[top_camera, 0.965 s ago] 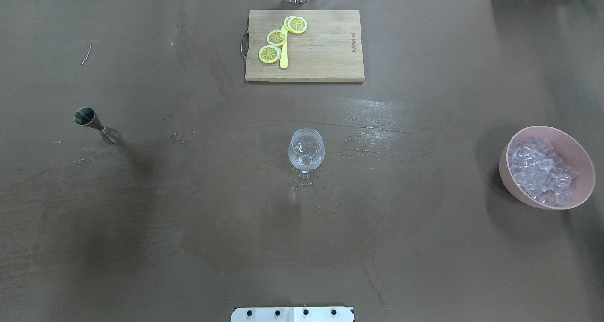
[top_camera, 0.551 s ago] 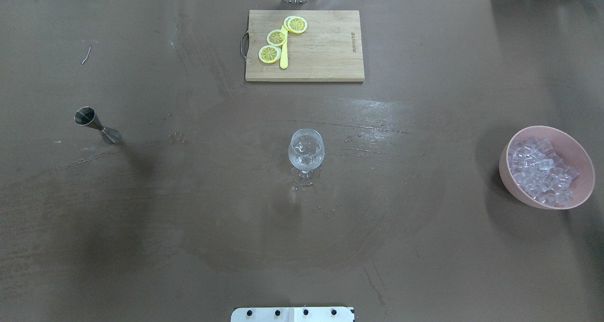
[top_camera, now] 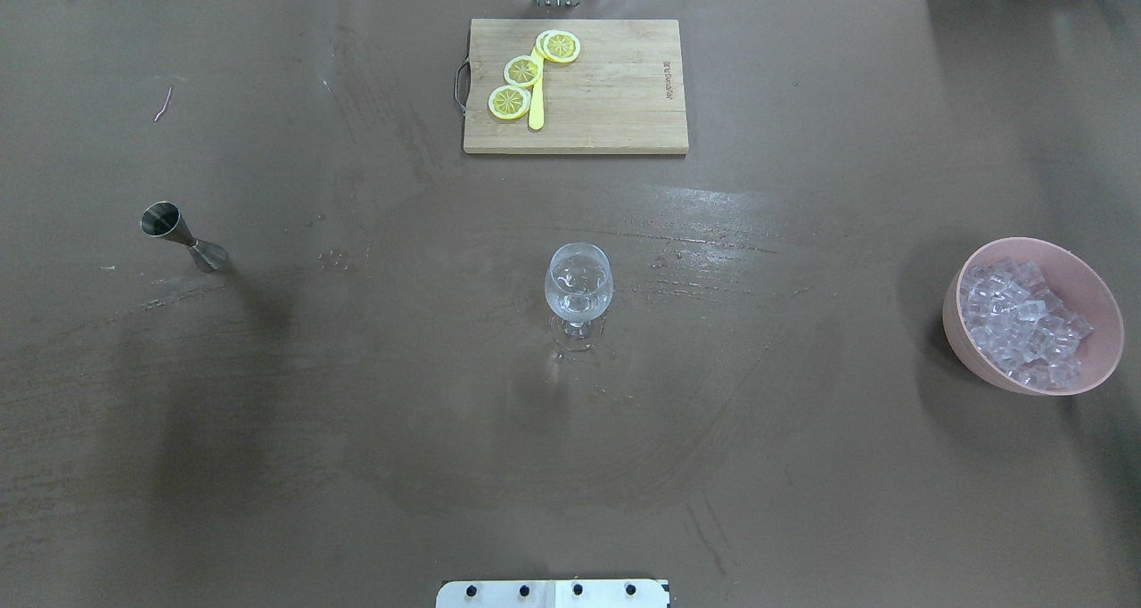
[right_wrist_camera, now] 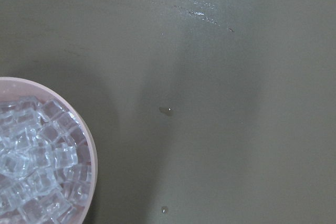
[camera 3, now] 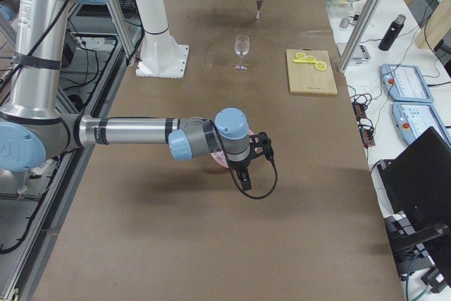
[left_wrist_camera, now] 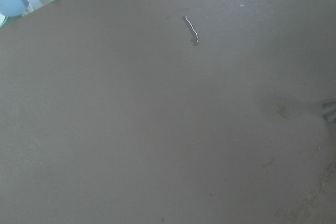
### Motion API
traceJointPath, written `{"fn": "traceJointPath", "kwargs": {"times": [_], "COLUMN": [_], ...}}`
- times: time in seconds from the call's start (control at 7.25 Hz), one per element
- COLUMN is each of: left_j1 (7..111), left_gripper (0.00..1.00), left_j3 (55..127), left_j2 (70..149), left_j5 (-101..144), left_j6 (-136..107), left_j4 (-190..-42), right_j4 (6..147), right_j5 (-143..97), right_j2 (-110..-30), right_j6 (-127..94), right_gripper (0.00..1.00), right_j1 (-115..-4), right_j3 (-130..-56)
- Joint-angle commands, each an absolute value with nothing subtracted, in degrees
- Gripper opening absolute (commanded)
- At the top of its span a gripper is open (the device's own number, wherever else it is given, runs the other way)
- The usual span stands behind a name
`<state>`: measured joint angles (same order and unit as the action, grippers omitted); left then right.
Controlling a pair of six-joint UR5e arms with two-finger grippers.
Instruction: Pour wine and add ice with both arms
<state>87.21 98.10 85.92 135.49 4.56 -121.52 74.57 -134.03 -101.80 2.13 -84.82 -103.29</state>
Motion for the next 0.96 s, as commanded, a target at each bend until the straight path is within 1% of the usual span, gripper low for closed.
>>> {"fn": "traceJointPath", "kwargs": {"times": [0.0,0.41,0.83], "left_j1": [85.88,78.69,71.38], "left_gripper": [0.98,0.99,0.99], "left_j3": [98.17,97.65,98.43], "left_j2": [87.36,86.31,85.52], "left_j5": [135.7,134.39,123.69], "left_j6": [-4.09,-24.21,-30.41], "left_j4": [-130.31,-145.16,-149.06], "right_j4": [74.44,74.44,74.44], "right_j5": [-134.03,-134.03,-134.03], "right_j2": [-101.95,-101.95,-101.95], "right_j6": [2.2,2.11,2.11], "right_gripper": [1.0,1.0,1.0], "right_j1": [-84.81,-84.9,-84.9], "right_j3": [-102.84,-102.66,-102.66]}}
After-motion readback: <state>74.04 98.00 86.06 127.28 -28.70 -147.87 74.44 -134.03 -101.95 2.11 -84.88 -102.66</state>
